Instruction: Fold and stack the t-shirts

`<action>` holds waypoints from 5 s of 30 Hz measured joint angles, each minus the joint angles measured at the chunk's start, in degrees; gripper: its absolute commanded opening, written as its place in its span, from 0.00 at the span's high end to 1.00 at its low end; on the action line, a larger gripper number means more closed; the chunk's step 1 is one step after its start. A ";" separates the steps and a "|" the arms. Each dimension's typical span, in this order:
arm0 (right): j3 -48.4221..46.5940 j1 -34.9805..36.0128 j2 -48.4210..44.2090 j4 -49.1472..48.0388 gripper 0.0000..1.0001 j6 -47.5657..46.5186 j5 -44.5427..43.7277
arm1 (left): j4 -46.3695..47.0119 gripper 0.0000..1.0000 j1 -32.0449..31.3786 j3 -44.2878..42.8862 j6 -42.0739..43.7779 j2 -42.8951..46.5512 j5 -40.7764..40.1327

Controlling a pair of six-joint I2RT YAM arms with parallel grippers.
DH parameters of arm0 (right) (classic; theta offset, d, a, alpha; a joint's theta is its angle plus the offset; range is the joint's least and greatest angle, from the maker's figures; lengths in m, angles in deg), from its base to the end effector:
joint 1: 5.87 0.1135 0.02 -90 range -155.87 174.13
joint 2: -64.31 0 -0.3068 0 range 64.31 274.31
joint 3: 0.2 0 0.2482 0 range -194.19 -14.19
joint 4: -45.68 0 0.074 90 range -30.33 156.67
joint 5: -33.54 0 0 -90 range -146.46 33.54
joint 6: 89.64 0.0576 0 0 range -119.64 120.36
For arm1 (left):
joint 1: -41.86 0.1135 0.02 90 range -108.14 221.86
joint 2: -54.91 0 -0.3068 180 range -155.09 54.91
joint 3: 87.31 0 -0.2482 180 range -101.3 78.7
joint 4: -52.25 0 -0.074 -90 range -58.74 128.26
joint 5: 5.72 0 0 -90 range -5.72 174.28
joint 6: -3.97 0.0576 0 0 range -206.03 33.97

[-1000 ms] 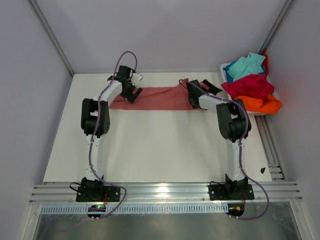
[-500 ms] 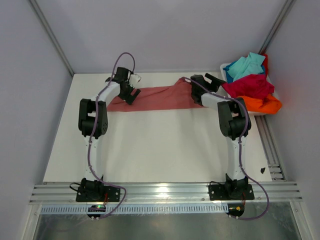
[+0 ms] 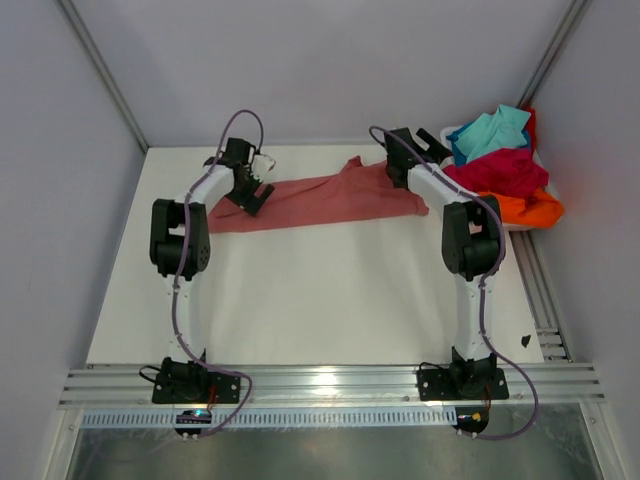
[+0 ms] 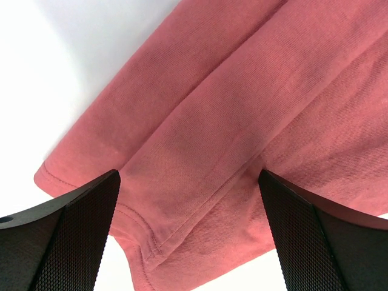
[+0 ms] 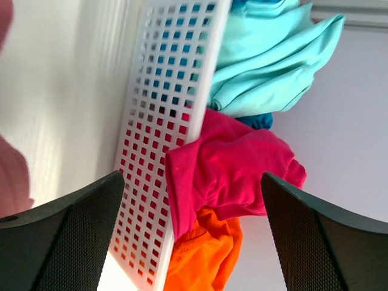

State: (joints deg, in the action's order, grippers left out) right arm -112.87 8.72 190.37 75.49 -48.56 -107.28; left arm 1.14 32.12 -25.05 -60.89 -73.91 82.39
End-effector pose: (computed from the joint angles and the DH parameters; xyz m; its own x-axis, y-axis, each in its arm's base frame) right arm 0.5169 0.0884 0.2285 -0.7276 -0.6815 -0.0790 -0.2446 0.3653 -0.8982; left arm 0.5101 -0.0856 0.1885 -0.7238 0.5550 -0.4100 0.5097 0.8305 0.2246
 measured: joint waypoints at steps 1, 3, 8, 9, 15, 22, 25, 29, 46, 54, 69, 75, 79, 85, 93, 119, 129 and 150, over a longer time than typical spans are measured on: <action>-1.70 0.48 -0.42 1.88 0.02 1.88 0.98 | -0.57 0.01 0.07 0.13 0.00 0.11 0.02; -3.63 1.81 -1.51 4.52 0.02 4.74 2.56 | -1.38 0.01 0.13 0.33 0.00 0.37 0.07; -6.80 6.91 -2.43 9.62 0.02 10.71 7.74 | -3.23 0.02 0.20 2.01 -0.02 1.68 0.24; -7.26 7.63 -2.34 10.88 0.02 11.78 8.98 | -3.72 0.01 0.24 2.21 -0.02 1.84 0.42; -11.47 10.84 0.04 17.03 0.02 17.97 19.15 | -5.66 0.02 0.44 3.04 -0.63 2.60 0.92; -9.44 10.14 5.81 17.97 0.02 20.20 22.75 | -8.55 0.01 0.46 3.93 -1.38 4.31 2.38; -8.24 10.05 6.25 17.11 0.02 20.17 21.73 | -9.11 0.01 0.46 3.87 -2.40 6.12 2.75; -7.17 10.12 6.10 15.30 0.02 20.20 21.11 | -9.44 0.01 0.46 2.84 -3.69 8.61 3.08; -4.31 10.32 4.76 12.41 0.02 20.72 20.09 | -9.97 0.02 0.48 6.95 -0.39 10.78 -1.68; -0.83 10.32 2.91 10.01 0.02 21.75 20.13 | -8.87 0.05 0.50 17.86 2.34 16.46 -5.09; 0.13 10.29 2.27 9.62 0.02 22.82 20.28 | -2.93 0.12 1.38 19.06 3.82 19.02 -8.26; 0.37 10.32 2.14 9.55 0.02 23.02 20.31 | -2.12 0.26 1.90 20.04 3.82 18.71 -8.44; 0.39 10.32 2.14 9.51 0.02 23.04 20.31 | -2.05 0.31 2.21 20.61 3.85 18.58 -8.39; 0.46 10.29 2.10 9.49 0.02 23.26 20.31 | -2.14 0.31 2.38 21.64 3.82 18.40 -7.21; 0.66 10.29 1.99 9.35 0.02 23.45 20.28 | -2.12 0.32 2.38 22.23 3.89 18.16 -5.07; 0.66 10.29 1.99 9.40 0.02 23.71 20.28 | -1.57 0.40 5.05 19.54 3.89 14.51 -2.27; 0.66 10.29 1.99 9.42 0.02 23.71 20.28 | -1.73 0.45 5.33 19.45 3.74 14.19 -1.01; 0.66 10.29 1.99 9.44 0.02 23.85 20.28 | -4.31 0.45 5.38 14.53 3.13 13.81 1.99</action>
State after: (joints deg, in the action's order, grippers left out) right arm -112.21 19.01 192.36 84.93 -24.72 -87.00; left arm -3.17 37.50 -10.51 -57.76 -60.09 84.38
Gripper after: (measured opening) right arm 0.976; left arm 0.557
